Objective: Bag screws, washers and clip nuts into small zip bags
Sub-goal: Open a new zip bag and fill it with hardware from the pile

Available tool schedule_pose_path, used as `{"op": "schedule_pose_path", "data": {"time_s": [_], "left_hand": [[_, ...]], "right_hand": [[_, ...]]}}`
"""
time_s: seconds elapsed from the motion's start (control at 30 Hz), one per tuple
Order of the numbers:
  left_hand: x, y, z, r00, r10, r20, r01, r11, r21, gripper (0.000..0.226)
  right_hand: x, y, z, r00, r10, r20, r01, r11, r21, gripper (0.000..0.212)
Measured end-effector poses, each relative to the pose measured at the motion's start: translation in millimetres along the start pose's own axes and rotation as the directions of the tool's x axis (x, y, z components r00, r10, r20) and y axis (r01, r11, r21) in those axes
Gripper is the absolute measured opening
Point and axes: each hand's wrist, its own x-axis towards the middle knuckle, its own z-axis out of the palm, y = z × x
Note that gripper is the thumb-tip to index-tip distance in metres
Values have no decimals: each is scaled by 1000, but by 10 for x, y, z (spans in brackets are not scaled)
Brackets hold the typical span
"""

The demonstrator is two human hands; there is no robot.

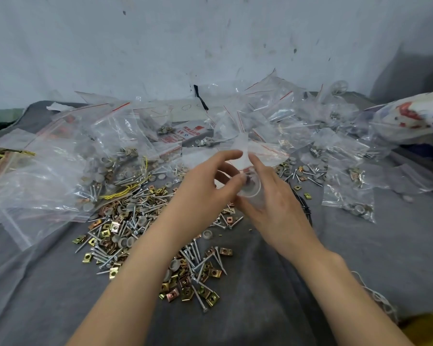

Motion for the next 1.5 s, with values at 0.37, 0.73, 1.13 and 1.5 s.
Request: {"op": "schedule_pose_path", "data": {"time_s": [0.37,0.73,1.13,1.5], "left_hand": [[-140,-722,-638,871,-283,-401,462,750,473,30],[-269,-1015,-892,884,-414,-215,421,509,751,33],[-25,-995,-795,894,-378,-240,429,571,700,30],[588,-1266,-596,881,-473,-21,262,449,854,47]], "right_hand": [[-24,27,92,996,-46,71,57,986,-157,79],[-46,24,123,993,-70,95,85,981,-172,78],[-18,-1,171,994,-49,99,64,986,-156,77],[95,117,151,996,-46,79,55,990,-127,78]]}}
